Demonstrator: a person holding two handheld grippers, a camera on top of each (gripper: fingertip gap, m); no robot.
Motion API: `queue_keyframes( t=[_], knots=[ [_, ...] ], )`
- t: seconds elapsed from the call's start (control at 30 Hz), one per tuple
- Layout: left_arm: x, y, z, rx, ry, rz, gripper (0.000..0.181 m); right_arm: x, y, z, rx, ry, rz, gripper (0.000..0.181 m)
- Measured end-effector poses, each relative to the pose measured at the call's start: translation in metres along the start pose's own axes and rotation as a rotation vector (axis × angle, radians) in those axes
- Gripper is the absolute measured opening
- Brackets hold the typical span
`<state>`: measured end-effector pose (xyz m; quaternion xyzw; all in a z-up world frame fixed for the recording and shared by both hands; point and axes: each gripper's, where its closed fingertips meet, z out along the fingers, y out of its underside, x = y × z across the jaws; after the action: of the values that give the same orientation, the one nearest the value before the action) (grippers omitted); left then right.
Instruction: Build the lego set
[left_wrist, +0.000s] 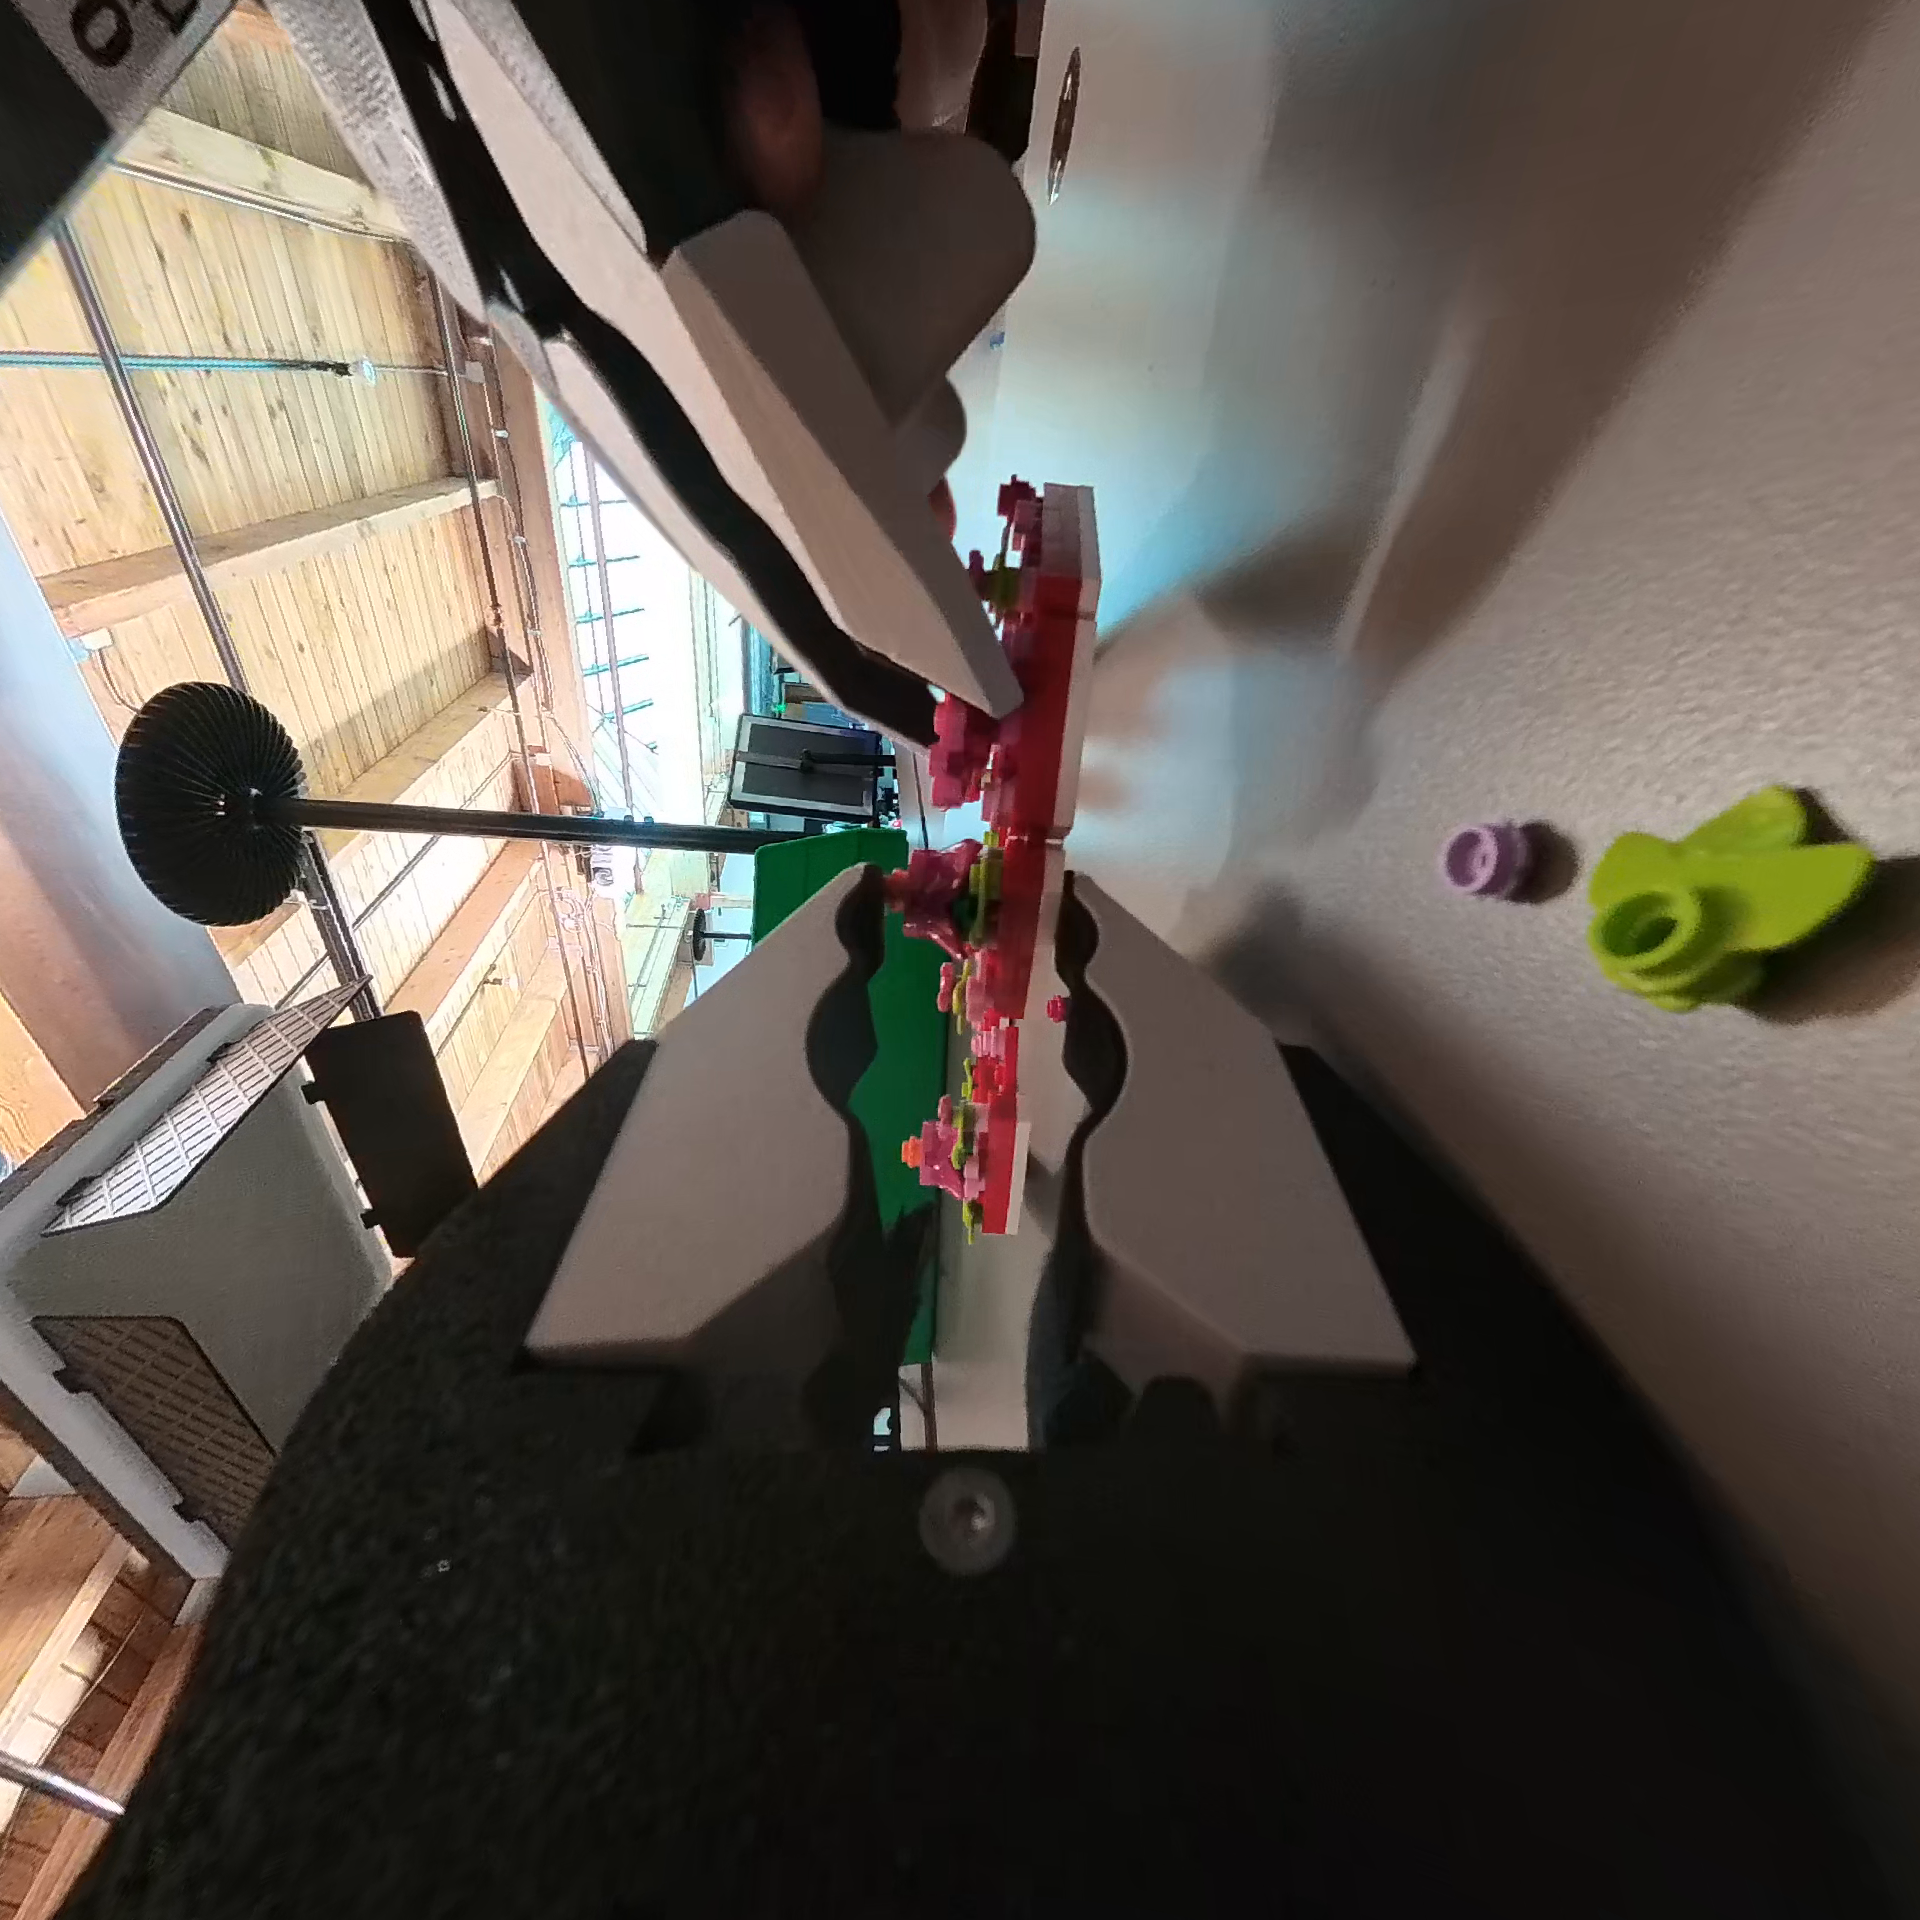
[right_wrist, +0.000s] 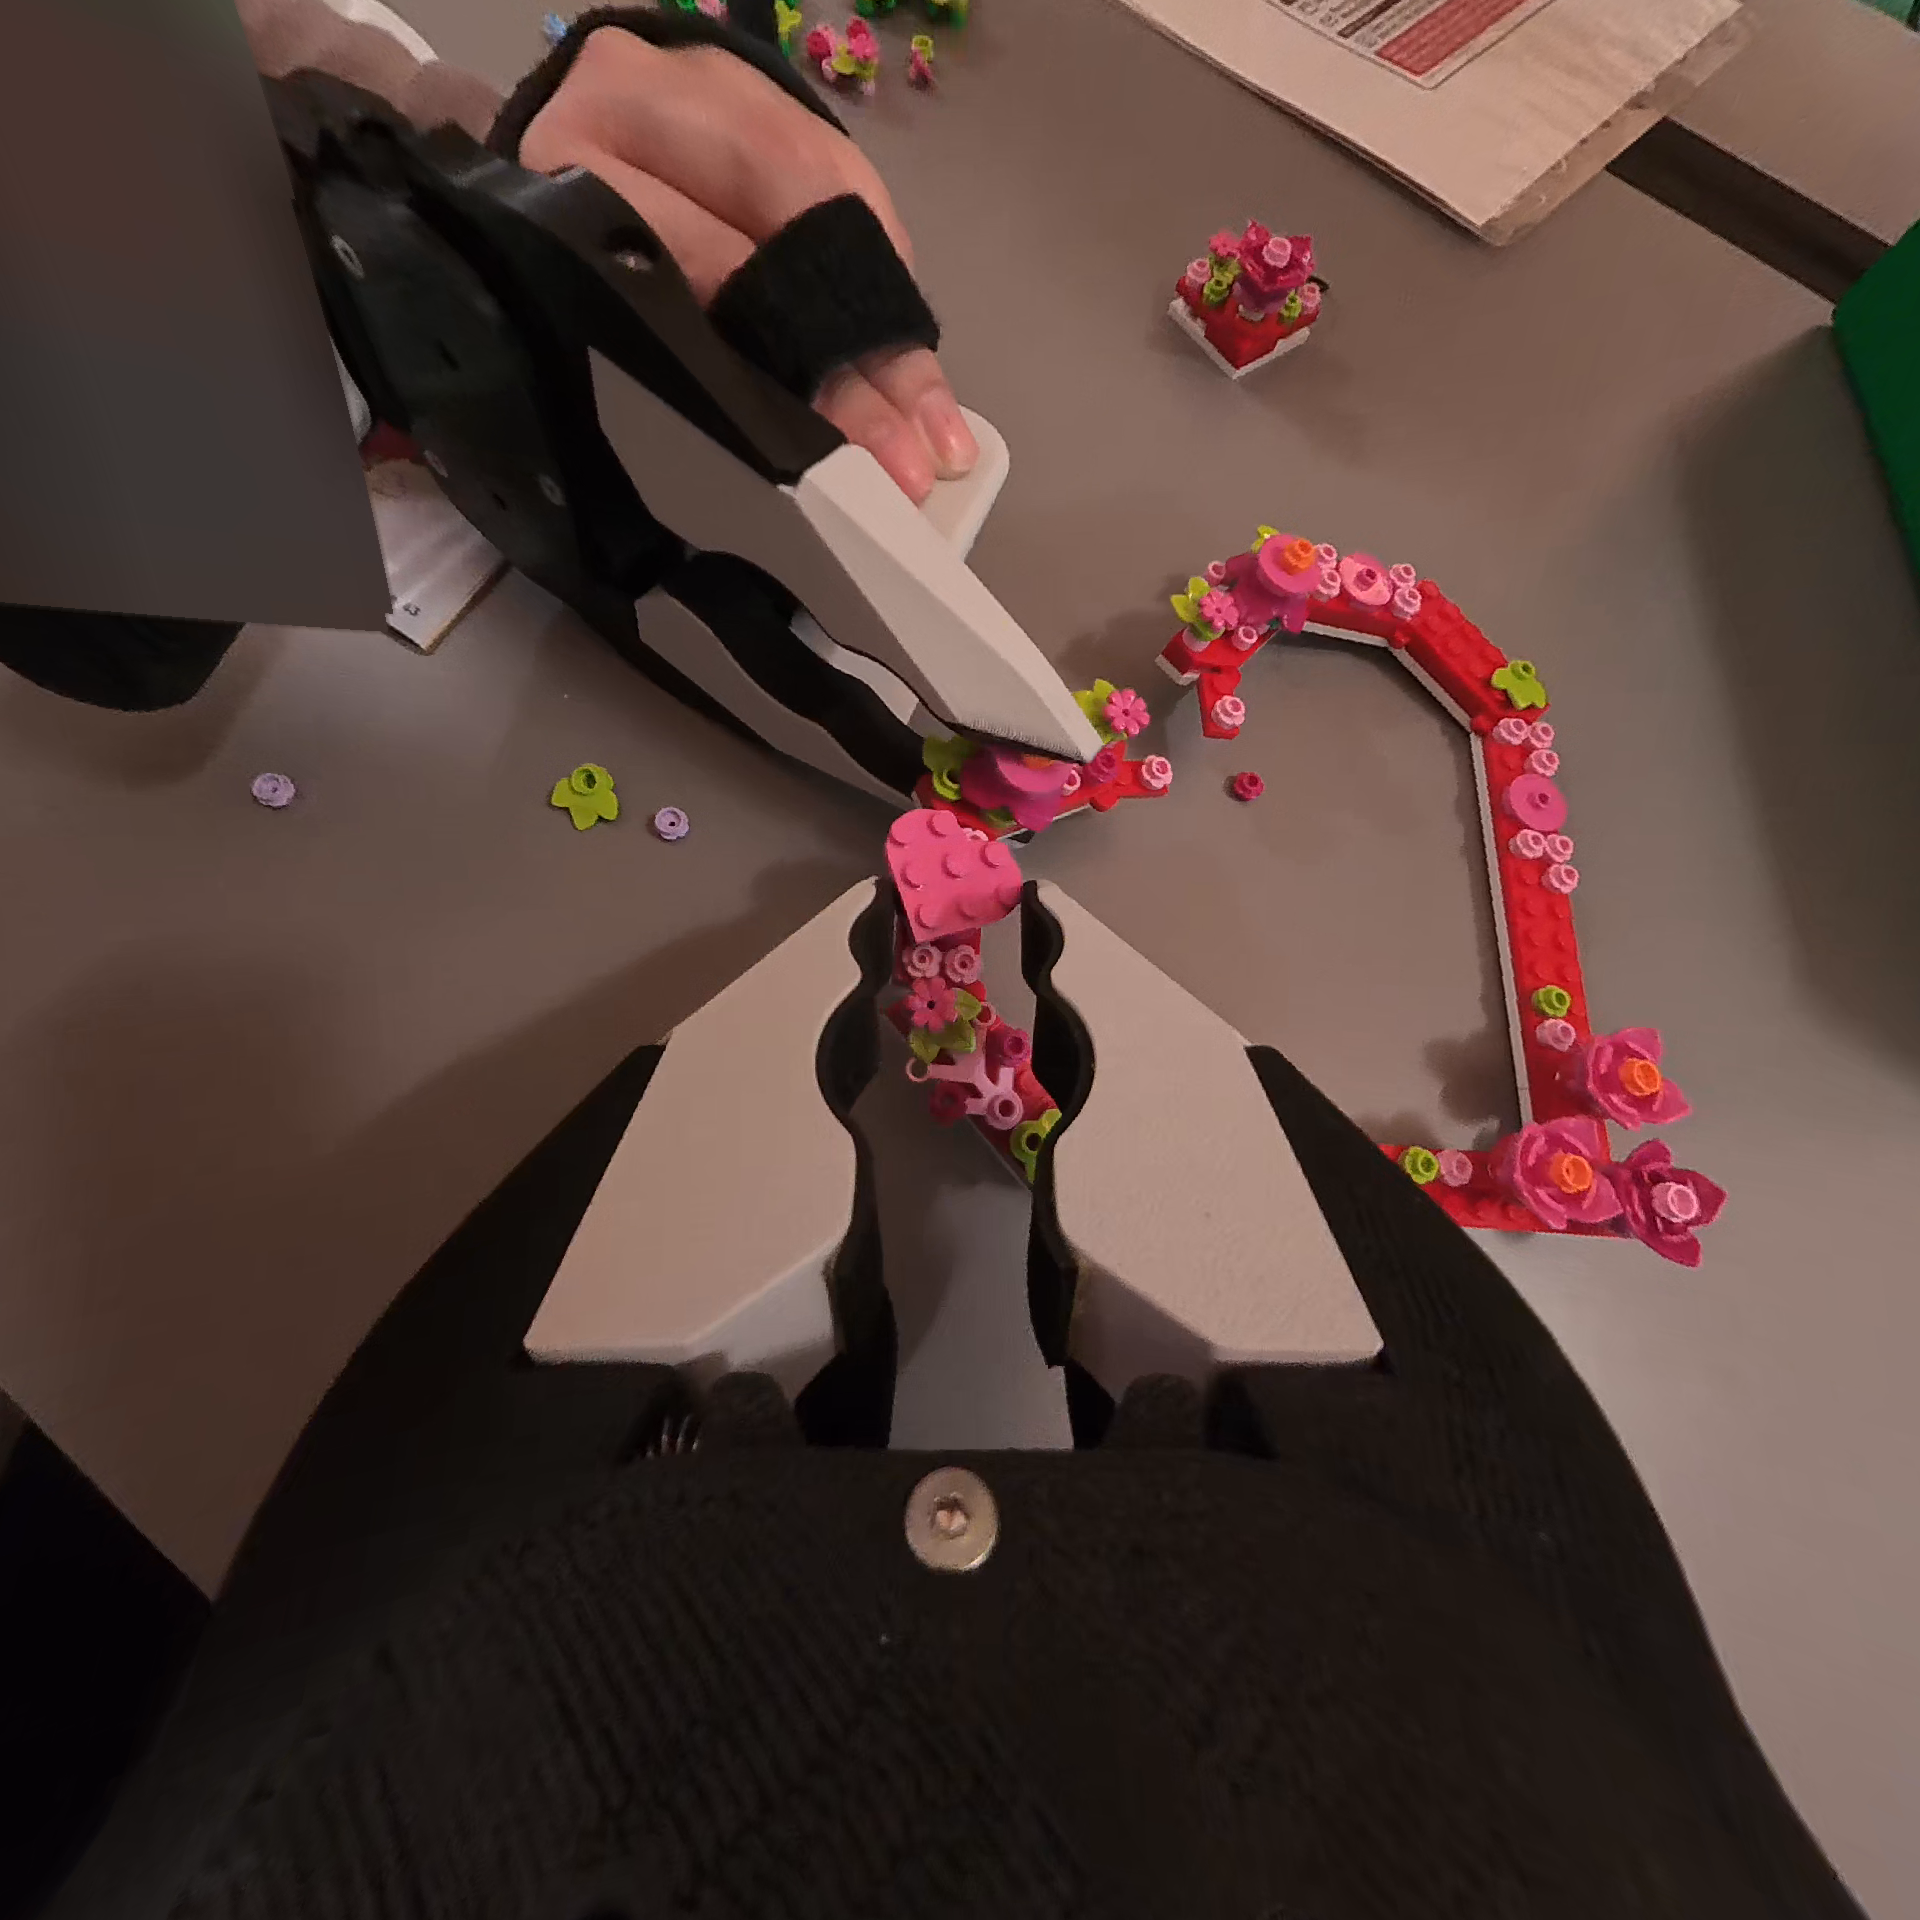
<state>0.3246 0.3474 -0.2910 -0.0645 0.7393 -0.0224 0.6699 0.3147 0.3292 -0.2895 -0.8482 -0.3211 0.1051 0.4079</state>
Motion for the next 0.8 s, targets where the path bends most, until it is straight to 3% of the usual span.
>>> queue_keyframes(
  t=[0.8],
  knots=[
    [0.0, -0.0001, 0.0, 0.002, 0.001, -0.001, 0.03, -0.0017, 0.0064, 0.002, -0.071, 0.08, -0.154, 0.026]
  ],
)
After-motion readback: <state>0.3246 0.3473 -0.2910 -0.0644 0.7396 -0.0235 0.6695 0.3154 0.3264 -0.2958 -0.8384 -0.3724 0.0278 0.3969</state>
